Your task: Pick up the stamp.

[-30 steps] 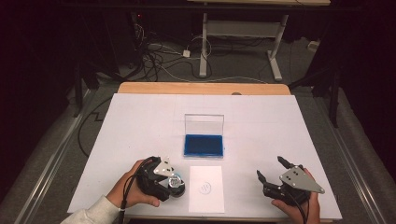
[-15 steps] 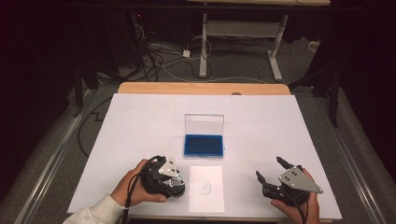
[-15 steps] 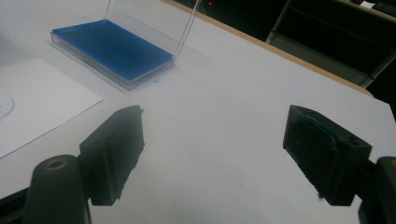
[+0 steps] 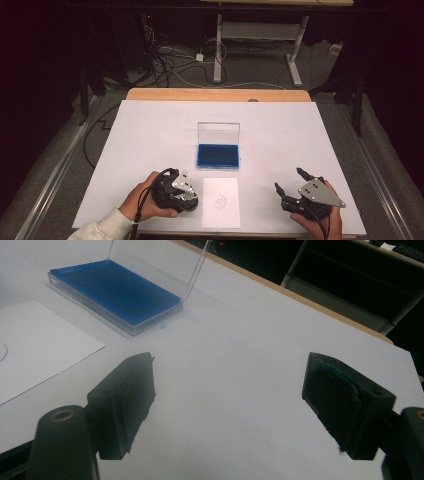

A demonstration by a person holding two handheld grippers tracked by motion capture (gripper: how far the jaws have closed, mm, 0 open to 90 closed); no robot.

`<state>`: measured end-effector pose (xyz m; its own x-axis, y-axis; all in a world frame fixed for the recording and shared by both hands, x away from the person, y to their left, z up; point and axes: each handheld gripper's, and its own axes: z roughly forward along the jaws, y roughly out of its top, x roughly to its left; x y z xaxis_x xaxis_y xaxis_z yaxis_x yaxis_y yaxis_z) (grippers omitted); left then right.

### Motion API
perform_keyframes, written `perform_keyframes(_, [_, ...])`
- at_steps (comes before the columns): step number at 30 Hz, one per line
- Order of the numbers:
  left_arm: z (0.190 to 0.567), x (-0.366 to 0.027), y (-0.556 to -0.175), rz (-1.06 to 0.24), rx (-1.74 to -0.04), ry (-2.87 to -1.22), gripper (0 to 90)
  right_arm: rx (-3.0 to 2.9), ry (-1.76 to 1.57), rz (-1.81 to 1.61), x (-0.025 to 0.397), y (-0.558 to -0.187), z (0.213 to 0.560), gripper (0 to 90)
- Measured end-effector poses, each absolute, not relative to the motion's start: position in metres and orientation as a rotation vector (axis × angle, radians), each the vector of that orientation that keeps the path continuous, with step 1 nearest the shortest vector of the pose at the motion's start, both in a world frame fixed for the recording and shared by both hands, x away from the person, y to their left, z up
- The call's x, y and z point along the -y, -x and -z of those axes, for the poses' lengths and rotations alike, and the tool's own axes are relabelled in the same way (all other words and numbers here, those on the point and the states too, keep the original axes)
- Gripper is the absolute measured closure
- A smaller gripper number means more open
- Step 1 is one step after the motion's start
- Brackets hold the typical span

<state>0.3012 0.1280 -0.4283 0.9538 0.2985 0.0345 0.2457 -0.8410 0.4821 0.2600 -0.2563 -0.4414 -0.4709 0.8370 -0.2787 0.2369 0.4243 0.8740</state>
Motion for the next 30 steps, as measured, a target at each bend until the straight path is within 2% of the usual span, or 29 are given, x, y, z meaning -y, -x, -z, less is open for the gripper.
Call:
perform_keyframes(14, [0.4254,-0.1280,-0.2989,-0.160,-0.368,-2.613,53.6,-1.952,-0.906,-1.024,0.2565,-0.2609,0.4431,21.2])
perform_keyframes(30, [0.4247,-0.1325,-0.2986,-0.226,-0.349,-2.597,54.4,-1.957,-0.894,-1.031,0.2565,-0.2603,0.4420,21.2])
